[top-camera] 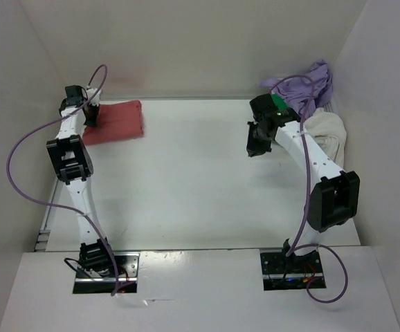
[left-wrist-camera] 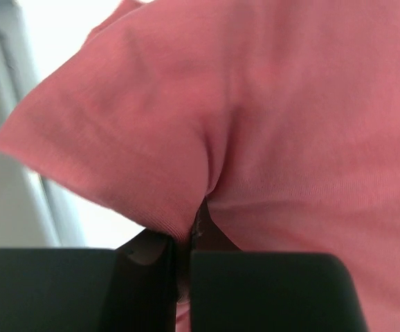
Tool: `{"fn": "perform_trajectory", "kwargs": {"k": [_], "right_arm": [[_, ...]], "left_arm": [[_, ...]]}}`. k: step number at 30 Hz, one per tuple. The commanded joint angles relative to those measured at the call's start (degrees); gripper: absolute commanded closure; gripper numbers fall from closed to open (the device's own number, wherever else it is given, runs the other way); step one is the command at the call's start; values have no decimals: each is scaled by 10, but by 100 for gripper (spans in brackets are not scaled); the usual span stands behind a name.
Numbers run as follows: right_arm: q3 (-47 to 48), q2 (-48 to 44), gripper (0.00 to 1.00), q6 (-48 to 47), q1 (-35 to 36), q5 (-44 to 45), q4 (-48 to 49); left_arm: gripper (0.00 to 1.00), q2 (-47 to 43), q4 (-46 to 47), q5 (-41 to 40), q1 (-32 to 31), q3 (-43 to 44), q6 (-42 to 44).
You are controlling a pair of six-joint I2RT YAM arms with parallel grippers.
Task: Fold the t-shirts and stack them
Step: Put the neatly folded tshirt into the corner of the board with the left arm
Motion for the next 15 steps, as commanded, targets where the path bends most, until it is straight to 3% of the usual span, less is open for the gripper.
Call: {"fn": "perform_trajectory", "kwargs": {"k": [1, 5, 6, 9, 12, 14, 15], "right_arm": [[42, 5, 89, -5, -1, 32, -54], [55, 23, 89, 1, -1, 44, -73], [60, 23, 89, 1, -1, 44, -81], [71, 35, 89, 6, 9, 49, -93], [83, 49, 88, 12, 16, 49, -100], [91, 57, 87, 12, 23, 49, -105], [99, 64, 87, 12, 29, 49, -105]], "left_arm": [[100, 75, -10, -23, 19, 100, 11], [100, 202, -126, -32, 34, 356, 11], [100, 278, -150, -39, 40, 526, 11], [100, 240, -102, -58, 40, 428, 30], [100, 292, -139, -49, 40, 514, 21], [88, 287, -119, -79, 40, 513, 14], [75, 298, -119, -84, 40, 532, 14]]}}
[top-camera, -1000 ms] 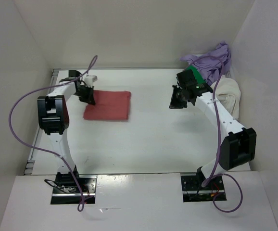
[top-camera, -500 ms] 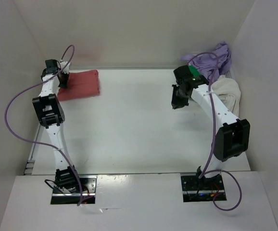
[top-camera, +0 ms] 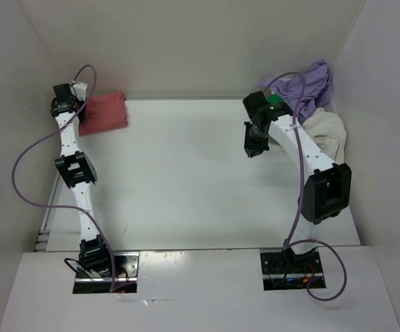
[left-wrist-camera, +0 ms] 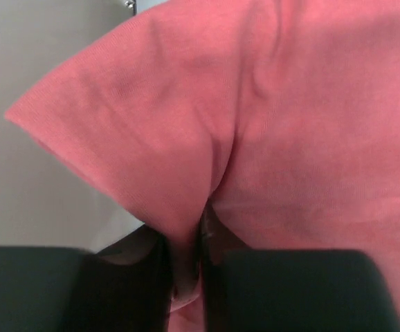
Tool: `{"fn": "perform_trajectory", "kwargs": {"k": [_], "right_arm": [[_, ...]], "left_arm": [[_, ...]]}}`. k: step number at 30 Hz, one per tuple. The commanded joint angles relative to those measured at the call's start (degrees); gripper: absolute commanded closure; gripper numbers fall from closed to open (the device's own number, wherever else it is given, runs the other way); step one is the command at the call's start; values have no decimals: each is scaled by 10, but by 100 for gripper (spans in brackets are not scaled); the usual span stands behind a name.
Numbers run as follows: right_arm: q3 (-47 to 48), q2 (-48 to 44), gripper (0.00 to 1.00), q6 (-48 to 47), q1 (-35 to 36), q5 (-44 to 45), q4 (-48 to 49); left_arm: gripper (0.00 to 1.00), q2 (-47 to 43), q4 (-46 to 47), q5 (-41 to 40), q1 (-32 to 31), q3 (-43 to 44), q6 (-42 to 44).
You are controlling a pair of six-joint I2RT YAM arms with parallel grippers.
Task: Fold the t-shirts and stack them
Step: Put the neatly folded tshirt into the corner of the board with the left arm
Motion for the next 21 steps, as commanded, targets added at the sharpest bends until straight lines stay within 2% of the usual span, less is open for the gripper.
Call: {"fn": "perform_trajectory", "kwargs": {"k": [1, 2, 6, 11, 14, 17, 21], "right_arm": [[36, 15, 87, 6, 21, 12, -29], [36, 15, 87, 6, 21, 12, -29], [36, 20, 85, 6, 26, 12, -29], [31, 20, 85, 6, 26, 6, -29], [31, 15, 85, 6, 31, 1, -29], [31, 15, 85, 12, 31, 1, -29], [9, -5, 85, 12, 37, -4, -19]], "left_arm": [[38, 19, -5, -41, -1, 37, -2], [25, 19, 0, -54, -1, 37, -2], [9, 8, 43, -83, -1, 37, -2], [7, -25, 73, -97, -11, 37, 4], [7, -51, 38, -64, -25, 37, 4], [1, -87, -8, -10, -48, 37, 4], [1, -114, -48, 27, -81, 37, 16]]}}
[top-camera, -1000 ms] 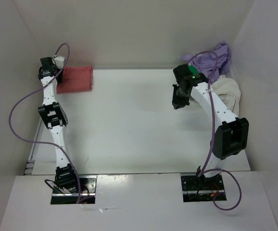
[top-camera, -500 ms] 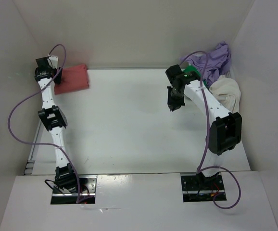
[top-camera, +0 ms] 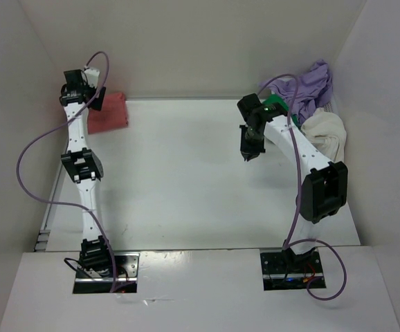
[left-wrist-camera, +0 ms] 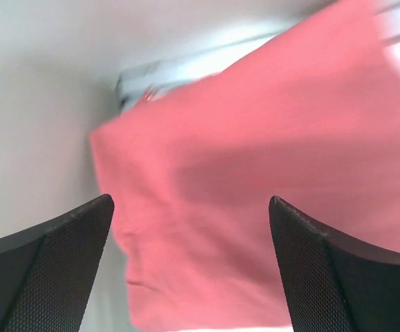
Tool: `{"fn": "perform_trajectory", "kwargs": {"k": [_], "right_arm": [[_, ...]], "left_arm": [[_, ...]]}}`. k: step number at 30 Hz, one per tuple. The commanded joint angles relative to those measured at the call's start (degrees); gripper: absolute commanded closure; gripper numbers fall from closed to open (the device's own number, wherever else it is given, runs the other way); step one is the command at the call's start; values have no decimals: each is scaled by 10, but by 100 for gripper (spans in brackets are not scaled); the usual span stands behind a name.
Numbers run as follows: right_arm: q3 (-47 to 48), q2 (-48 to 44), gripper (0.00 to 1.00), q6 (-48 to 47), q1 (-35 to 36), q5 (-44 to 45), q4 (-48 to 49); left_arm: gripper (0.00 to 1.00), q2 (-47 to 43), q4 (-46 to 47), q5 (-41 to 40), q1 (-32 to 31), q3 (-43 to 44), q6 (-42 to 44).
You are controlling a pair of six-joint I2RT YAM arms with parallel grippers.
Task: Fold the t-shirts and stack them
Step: Put the neatly folded tshirt into the corner of the board with the left arm
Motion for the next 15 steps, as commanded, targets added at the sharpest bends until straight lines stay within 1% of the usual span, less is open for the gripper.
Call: {"fn": "perform_trajectory", "kwargs": {"k": [1, 4, 7, 8, 12, 14, 15], "right_arm": [[-11, -28, 85, 5, 11, -5, 4], [-35, -51, 85, 11, 11, -6, 17], [-54, -67, 84, 11, 11, -6, 22], [-54, -67, 84, 11, 11, -6, 22], [-65, -78, 84, 11, 11, -6, 22], [-72, -83, 84, 11, 11, -6, 27], [-78, -83, 84, 11, 11, -6, 27]], "left_arm": [[1, -80, -29, 51, -45, 17, 14], [1, -71, -52, 51, -63, 17, 39], [1, -42, -76, 13, -84, 17, 60], [1, -34, -82, -1, -84, 17, 60], [1, -12, -82, -14, -84, 17, 44], [1, -12, -87, -14, -84, 17, 39], [1, -12, -94, 3, -79, 17, 39]]}}
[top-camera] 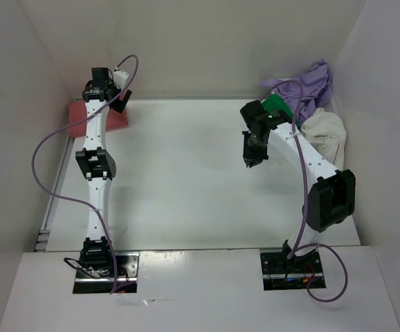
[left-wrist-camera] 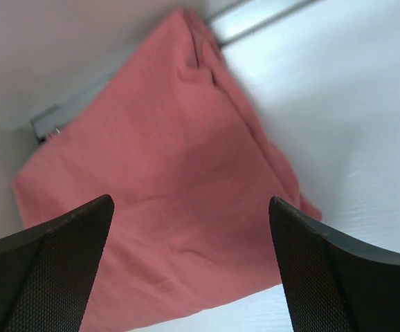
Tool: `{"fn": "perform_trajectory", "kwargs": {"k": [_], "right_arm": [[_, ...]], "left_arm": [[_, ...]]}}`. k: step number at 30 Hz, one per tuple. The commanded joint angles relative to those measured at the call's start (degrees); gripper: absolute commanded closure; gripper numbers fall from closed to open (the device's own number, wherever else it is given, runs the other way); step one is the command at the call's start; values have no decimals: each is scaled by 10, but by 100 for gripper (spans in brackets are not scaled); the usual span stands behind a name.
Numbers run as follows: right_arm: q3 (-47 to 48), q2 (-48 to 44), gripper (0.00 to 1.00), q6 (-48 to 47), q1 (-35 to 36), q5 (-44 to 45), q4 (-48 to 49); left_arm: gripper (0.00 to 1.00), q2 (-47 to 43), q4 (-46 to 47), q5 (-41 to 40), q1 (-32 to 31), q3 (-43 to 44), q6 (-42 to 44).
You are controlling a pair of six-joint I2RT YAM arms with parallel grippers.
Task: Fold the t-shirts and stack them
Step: Put the neatly folded tshirt into the corner of the board with the left arm
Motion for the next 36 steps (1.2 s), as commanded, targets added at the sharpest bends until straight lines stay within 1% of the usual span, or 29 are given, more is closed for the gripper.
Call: {"fn": "perform_trajectory", "kwargs": {"k": [1, 2, 5, 8, 12, 14, 16, 17, 22, 25, 30, 34, 35, 36], "right_arm": [[-11, -29, 84, 5, 6, 1, 23], [-17, -29, 84, 5, 6, 1, 23], [-23, -35, 84, 5, 6, -5, 23], [-29, -48, 84, 5, 6, -5, 23], [-40, -48, 84, 5, 6, -5, 23], [-46, -62, 84, 10, 6, -5, 29], [-53, -71, 81, 10, 6, -5, 29], [-60, -77, 81, 15, 6, 1, 29], [-71, -83, 81, 15, 6, 1, 29], [-71, -88, 81, 15, 6, 1, 29], [-71, -88, 81, 15, 6, 1, 35], [-71, -94, 80, 15, 6, 1, 35], [-76, -94, 80, 15, 6, 1, 40], [-76, -100, 80, 15, 6, 1, 40]], "left_arm": [[1, 15, -28, 7, 19, 4, -4], [1, 15, -49, 39, 19, 4, 10], [7, 30, -98, 65, 19, 4, 29], [9, 43, -130, 89, 19, 4, 36], [9, 43, -145, 89, 25, 4, 42], [9, 43, -159, 89, 25, 4, 47], [9, 43, -167, 84, 30, 4, 60], [9, 43, -167, 84, 30, 4, 60], [11, 43, -210, 89, 30, 4, 89], [11, 48, -229, 89, 41, 4, 105], [11, 43, -229, 89, 47, 4, 116], [11, 32, -229, 73, 53, 4, 127], [9, 23, -229, 73, 53, 4, 127], [0, 11, -229, 95, 53, 4, 127]]}}
